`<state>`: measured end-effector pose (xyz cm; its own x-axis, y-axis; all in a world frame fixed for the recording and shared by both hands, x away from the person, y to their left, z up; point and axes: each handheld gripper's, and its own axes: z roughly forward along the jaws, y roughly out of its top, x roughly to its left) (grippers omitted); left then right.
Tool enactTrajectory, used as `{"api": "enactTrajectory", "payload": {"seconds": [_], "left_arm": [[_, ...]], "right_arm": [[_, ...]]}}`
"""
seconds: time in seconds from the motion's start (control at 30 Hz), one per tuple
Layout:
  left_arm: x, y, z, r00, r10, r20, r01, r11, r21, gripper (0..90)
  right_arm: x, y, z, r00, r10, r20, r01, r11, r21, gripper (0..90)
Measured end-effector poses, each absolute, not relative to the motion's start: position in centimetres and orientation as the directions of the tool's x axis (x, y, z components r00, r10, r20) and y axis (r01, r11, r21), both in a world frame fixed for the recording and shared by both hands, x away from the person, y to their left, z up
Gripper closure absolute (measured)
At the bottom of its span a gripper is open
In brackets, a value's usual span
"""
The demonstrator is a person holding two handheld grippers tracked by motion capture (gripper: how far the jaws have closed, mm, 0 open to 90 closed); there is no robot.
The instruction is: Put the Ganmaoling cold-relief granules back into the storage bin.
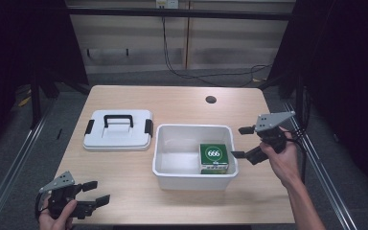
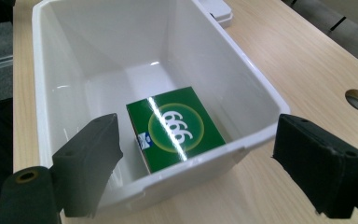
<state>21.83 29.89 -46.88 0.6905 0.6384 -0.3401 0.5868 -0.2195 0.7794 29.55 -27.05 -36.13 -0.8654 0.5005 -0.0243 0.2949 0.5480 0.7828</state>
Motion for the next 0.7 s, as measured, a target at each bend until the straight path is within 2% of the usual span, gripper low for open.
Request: {"api": "enactTrajectory", "payload": {"seconds": [0.27, 0.7], "left_arm": [[21.8, 29.9, -46.9, 0.69, 0.64, -0.338, 0.587, -0.221, 0.779, 17.0], [21.9, 29.9, -46.9, 0.688, 0.641, -0.34, 0.588, -0.218, 0.779, 17.0]], "right_arm": [[28.0, -29.3, -36.7, -0.835, 0.55, -0.011, 0.323, 0.505, 0.8, 14.1], [24.7, -32.1, -40.2, -0.778, 0.628, 0.025, 0.399, 0.463, 0.791, 14.5]]}}
